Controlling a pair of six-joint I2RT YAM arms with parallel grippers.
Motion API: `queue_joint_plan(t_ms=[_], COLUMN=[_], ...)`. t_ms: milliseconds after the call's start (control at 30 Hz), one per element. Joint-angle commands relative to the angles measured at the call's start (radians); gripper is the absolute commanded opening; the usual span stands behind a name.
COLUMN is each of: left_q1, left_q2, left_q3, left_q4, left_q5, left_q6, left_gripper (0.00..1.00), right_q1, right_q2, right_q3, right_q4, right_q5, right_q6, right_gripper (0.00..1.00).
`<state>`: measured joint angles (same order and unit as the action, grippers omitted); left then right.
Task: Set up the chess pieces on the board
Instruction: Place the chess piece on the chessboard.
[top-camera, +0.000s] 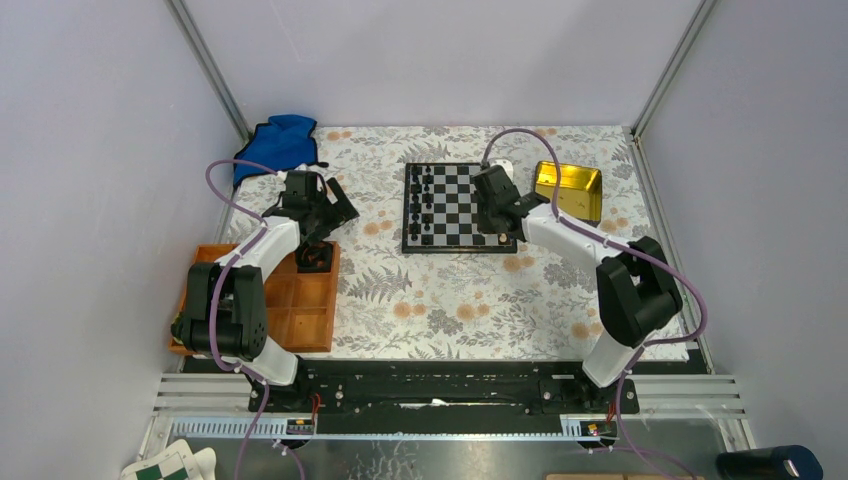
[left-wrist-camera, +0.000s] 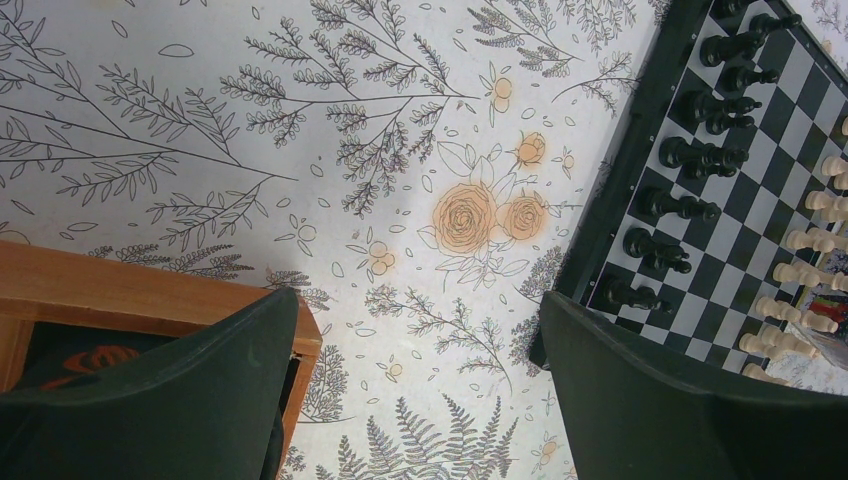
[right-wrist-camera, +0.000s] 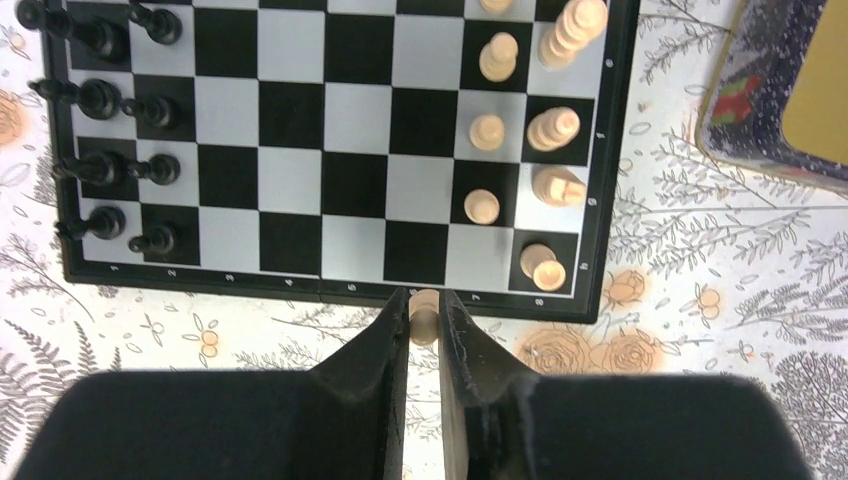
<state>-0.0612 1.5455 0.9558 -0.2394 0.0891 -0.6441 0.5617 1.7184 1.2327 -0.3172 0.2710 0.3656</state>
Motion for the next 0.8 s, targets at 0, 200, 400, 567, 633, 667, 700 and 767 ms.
queue_joint_plan(t_ms=[0,200,400,567,633,667,700,767], left_q1=[0.008,0.008,0.008,0.008,0.008,0.008,0.008,0.008], left_q2=[-0.020,-0.021,-0.020,-0.013,-0.012,-0.010,-0.009,-0.006], left_q3=[0.018,0.017,0.016,0.018,0.020,0.019,0.021,0.022], left_q4=[0.044,0.045,0.045,0.042,0.042,0.042,0.042,0.042], left_q5=[0.007,0.007,0.005,0.004,0.003,0.003,0.003,0.003], left_q6=[0.010,0.011,0.013,0.015,0.015,0.015,0.015,0.014], left_gripper=[0.99,0.99,0.99,0.99,0.99,0.99,0.99,0.99], right_q1=[-0.007,-0.007,-0.012,-0.023,-0.028,-0.030,-0.031,-0.036], right_q2=[-0.073,-0.074,-0.056,-0.027,-0.014,-0.008,-0.004,0.008], right_q3=[-0.051,-0.098,-0.116,-0.109,-0.102,-0.098,-0.092,-0.084], right_q4=[0.008,0.035,0.069,0.092,0.096,0.097,0.098,0.097], right_q5=[0.020,0.044,0.073,0.067,0.061,0.059,0.058,0.054], right_q6=[0.015,0.016,0.016,0.012,0.010,0.009,0.008,0.006], right_gripper=[0.05,0.05,0.06,0.07,0.07,0.07,0.07,0.07])
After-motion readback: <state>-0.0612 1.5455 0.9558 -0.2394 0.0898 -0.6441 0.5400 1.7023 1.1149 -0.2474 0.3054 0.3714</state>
